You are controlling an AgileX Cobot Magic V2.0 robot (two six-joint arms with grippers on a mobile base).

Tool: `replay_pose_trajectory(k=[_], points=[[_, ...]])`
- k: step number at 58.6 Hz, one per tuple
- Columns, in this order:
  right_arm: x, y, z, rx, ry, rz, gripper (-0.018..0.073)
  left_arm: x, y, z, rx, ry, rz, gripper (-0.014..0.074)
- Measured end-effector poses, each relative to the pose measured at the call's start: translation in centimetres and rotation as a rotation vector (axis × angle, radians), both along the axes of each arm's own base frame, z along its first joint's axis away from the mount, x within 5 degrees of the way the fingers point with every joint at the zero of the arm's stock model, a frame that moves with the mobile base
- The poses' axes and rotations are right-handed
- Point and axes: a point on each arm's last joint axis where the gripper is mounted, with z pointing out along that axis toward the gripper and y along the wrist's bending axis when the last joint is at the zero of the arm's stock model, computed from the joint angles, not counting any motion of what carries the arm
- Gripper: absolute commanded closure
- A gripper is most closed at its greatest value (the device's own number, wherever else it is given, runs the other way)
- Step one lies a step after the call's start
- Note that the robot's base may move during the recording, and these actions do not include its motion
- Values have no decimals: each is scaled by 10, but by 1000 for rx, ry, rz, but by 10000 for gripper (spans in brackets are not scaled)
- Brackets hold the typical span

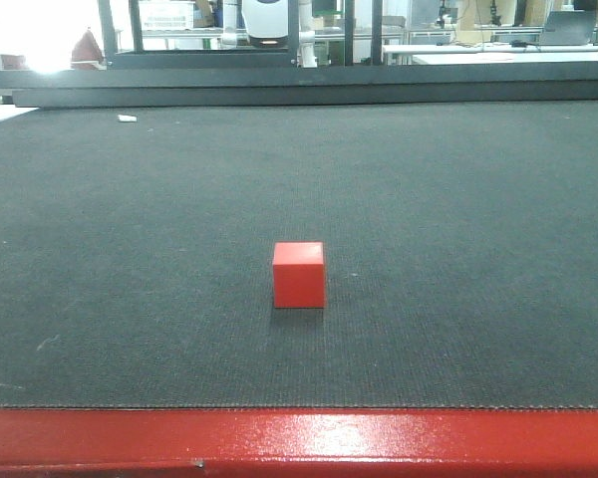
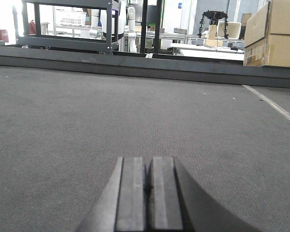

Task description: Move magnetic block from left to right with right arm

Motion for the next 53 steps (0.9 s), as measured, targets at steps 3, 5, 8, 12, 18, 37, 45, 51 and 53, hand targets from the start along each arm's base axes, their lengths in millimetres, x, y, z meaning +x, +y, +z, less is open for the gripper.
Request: replay_pose_trajectory(k=[3,5,8,12,18,37,45,51,53], points=[[0,0,0,0,0,0,505,0,0,0,0,0,0,713],[0,0,0,0,0,0,505,0,0,0,0,0,0,713],[0,0,0,0,0,0,505,0,0,0,0,0,0,713],[0,0,0,0,0,0,505,0,0,0,0,0,0,713],[0,0,0,0,0,0,505,0,0,0,0,0,0,713],[0,0,0,0,0,0,505,0,0,0,0,0,0,713],[0,0,0,0,0,0,505,0,0,0,0,0,0,713],[0,0,0,0,0,0,505,0,0,0,0,0,0,713],[0,0,0,0,0,0,505,0,0,0,0,0,0,713]])
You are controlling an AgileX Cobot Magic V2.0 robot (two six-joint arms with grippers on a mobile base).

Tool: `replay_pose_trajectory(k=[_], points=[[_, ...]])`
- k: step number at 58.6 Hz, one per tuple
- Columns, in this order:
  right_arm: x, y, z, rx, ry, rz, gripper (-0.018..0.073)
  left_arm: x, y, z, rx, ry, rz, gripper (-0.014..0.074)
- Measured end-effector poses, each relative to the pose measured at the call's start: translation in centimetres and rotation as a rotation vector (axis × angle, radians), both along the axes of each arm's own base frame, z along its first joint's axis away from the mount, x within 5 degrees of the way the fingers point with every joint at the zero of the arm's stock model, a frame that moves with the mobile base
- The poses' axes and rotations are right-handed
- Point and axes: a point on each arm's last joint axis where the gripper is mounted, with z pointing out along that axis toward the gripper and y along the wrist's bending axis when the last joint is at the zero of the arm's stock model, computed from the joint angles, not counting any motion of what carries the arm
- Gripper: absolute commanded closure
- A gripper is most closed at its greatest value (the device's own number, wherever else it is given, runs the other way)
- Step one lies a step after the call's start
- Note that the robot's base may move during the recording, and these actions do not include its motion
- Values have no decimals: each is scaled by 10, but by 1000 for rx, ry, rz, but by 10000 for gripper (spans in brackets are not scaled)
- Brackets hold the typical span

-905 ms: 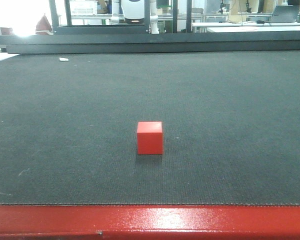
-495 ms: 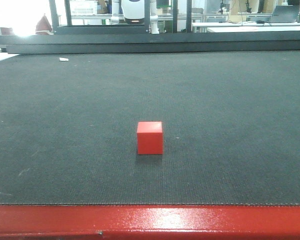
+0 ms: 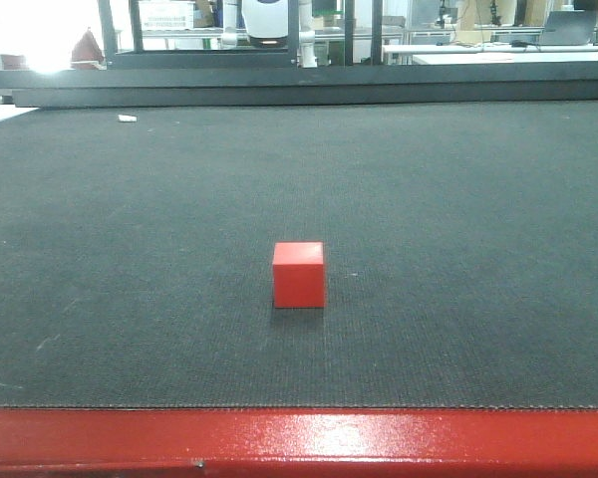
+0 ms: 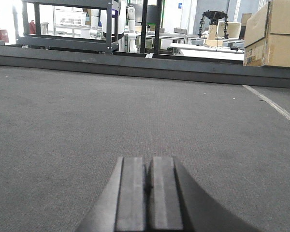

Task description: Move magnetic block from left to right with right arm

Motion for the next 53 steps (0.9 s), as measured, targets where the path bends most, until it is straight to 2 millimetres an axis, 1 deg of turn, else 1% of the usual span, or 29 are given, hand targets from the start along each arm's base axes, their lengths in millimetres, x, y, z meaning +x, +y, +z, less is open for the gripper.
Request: replay_pose_trajectory(k=[18,24,28,35,42,47,53], points=[[0,0,3,0,7,0,505,0,0,0,0,0,0,713],[-2,0,21,0,14,1,505,0,0,0,0,0,0,713],[1,0,32,0,57,1,505,0,0,0,0,0,0,713],[12,0,49,0,170,1,505,0,0,0,0,0,0,713],[31,0,65,1,309,2,505,0,0,0,0,0,0,713],[44,0,70,1,406,2,505,0,0,0,0,0,0,713],[59,0,72,20,503,0,505,0,0,0,0,0,0,713]])
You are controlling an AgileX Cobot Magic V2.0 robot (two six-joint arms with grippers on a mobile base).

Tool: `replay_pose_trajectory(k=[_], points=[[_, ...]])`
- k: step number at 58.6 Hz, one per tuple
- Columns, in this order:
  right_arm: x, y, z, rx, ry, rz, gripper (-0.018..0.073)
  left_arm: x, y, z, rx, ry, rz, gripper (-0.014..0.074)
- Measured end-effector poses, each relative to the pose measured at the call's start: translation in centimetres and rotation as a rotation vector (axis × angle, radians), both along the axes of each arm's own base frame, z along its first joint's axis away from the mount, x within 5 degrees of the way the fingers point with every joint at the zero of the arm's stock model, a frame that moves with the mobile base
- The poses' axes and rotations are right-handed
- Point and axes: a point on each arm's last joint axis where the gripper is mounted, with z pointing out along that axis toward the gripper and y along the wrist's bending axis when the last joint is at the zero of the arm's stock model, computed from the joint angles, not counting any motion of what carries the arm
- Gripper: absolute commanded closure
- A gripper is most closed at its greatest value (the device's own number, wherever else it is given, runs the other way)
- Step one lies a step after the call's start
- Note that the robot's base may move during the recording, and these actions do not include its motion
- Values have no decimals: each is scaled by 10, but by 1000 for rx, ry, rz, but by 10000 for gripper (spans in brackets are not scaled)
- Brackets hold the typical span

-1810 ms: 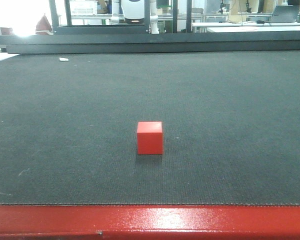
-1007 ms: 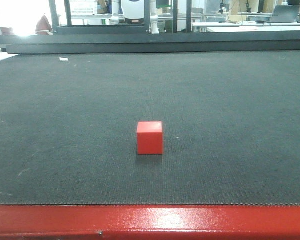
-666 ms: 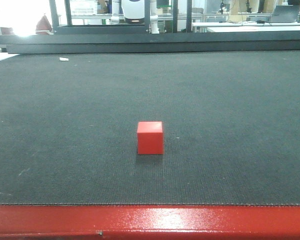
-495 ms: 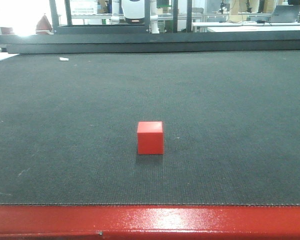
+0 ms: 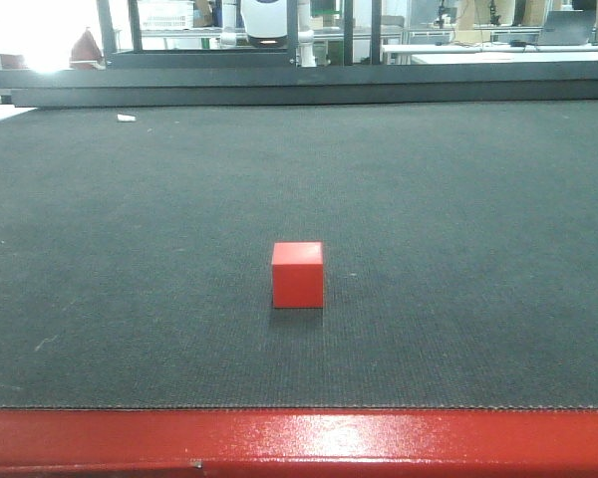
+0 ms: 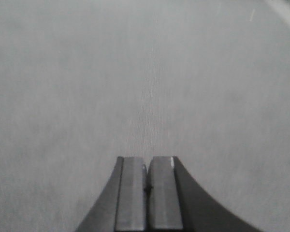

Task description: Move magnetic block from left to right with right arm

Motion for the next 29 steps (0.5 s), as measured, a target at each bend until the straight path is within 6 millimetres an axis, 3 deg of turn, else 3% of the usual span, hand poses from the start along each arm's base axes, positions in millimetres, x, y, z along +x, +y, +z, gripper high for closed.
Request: replay_pose_trajectory(k=[13,25,29], points=[[32,4,-2,130,203,-48,505,0,0,0,0,0,0,713],[57,23,-2,184,432,-33,498,0,0,0,0,0,0,713],[65,31,-4,178,495,-17,435,0,0,0,0,0,0,713]])
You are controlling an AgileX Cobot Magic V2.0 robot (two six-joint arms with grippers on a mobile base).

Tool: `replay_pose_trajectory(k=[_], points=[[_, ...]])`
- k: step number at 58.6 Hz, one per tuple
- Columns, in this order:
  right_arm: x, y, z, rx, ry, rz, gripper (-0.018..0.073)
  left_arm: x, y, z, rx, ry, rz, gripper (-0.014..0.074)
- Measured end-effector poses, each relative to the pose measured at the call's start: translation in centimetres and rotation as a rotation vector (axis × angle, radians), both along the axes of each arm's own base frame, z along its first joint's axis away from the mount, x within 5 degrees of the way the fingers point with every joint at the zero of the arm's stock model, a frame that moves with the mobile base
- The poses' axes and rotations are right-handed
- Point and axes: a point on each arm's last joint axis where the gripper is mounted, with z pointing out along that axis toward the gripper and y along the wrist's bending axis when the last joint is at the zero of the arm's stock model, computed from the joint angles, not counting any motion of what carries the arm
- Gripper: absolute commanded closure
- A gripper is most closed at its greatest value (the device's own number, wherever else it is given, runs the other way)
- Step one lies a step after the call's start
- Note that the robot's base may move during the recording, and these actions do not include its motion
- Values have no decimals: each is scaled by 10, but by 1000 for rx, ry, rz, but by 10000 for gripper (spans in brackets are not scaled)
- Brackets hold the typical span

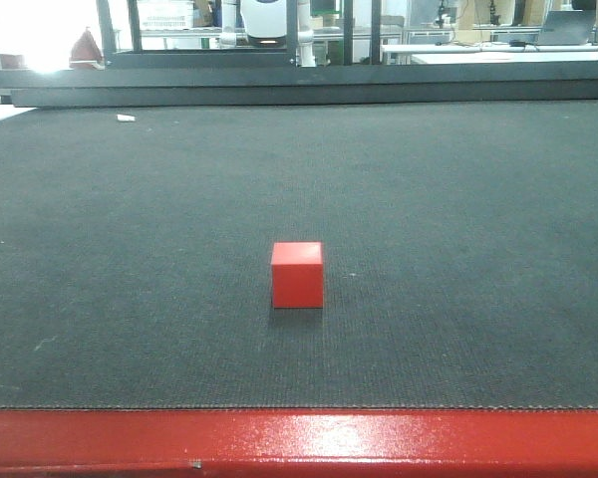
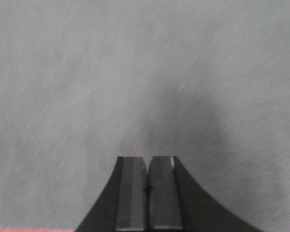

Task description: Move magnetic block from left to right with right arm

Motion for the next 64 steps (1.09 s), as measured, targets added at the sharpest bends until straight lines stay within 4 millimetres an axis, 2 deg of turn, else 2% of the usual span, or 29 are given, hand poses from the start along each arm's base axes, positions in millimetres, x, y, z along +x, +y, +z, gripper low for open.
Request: replay_pose_trajectory(k=[6,12,15,29,38,64], points=[[12,14,-4,11,79,19,250,0,0,0,0,0,0,713],[25,28,-10,31,162,2,-22,0,0,0,0,0,0,713],[29,34,-11,41,197,-13,-87,0,0,0,0,0,0,713],[56,76,-10,-5,347,50,-62,0,0,0,0,0,0,713],[75,114,-7,-41,407,114,-62,0,0,0,0,0,0,713],[117,203,-10,-24,466,106,-62,0,0,0,0,0,0,713]])
